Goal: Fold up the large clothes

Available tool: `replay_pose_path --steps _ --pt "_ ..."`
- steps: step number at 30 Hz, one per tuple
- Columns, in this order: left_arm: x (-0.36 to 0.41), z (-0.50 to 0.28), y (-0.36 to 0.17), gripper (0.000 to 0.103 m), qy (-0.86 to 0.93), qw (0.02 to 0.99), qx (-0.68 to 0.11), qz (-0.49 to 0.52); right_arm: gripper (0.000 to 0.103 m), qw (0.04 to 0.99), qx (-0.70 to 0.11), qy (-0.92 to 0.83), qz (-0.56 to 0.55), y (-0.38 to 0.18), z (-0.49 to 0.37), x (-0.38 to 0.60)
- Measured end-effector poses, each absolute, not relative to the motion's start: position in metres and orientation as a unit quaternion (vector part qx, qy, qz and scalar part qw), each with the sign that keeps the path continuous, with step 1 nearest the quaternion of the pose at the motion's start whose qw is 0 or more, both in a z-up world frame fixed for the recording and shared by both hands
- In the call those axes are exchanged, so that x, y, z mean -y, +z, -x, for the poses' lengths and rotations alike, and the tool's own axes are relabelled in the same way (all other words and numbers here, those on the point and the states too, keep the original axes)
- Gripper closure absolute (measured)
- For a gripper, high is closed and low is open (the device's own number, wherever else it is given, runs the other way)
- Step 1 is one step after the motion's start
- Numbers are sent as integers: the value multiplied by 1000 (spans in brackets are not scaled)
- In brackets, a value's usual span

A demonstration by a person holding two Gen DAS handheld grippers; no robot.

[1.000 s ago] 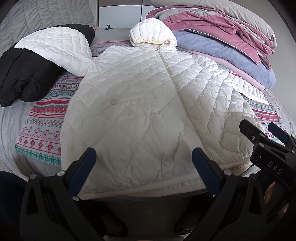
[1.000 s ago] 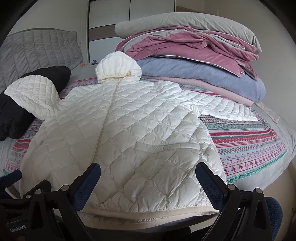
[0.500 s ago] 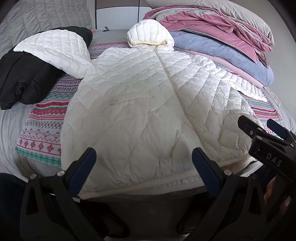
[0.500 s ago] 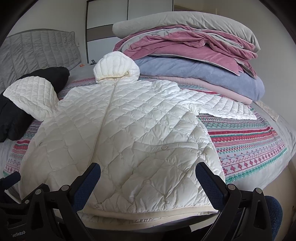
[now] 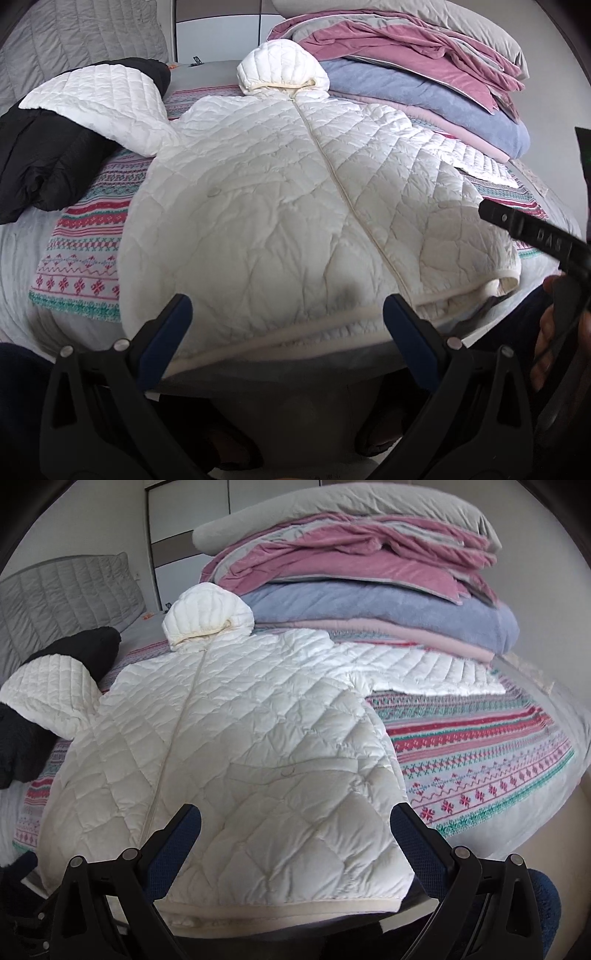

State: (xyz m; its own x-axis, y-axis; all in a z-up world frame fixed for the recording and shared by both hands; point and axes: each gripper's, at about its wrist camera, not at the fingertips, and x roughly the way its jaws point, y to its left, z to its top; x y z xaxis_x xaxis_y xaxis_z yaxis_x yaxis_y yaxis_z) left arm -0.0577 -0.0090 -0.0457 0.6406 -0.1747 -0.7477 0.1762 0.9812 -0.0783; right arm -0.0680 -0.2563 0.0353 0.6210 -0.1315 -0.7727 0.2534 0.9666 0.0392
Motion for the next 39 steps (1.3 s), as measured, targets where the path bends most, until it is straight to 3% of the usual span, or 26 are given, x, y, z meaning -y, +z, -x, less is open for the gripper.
replay_pose_path --steps 12,15,19,21,29,36,39 --pt "4 48 -73 0 -33 901 -430 -50 1 853 -492 -89 -151 -7 63 301" --pt "3 38 -81 0 -23 895 -442 -51 11 851 -498 -86 -143 -18 60 296" --pt "2 24 -85 0 -16 891 -451 -56 32 852 -495 -65 -155 -23 54 291" --pt "2 17 -85 0 -14 888 -456 -57 37 851 -499 -62 -150 -25 43 288" --pt "5 0 -69 0 -18 891 -450 -66 38 848 -503 -57 -159 -25 19 301" --pt "-6 53 -50 0 -108 873 -475 -16 33 851 -473 -14 -229 12 46 354" --pt "-19 71 -21 0 -134 882 -452 15 32 859 -443 -38 -253 33 48 389"
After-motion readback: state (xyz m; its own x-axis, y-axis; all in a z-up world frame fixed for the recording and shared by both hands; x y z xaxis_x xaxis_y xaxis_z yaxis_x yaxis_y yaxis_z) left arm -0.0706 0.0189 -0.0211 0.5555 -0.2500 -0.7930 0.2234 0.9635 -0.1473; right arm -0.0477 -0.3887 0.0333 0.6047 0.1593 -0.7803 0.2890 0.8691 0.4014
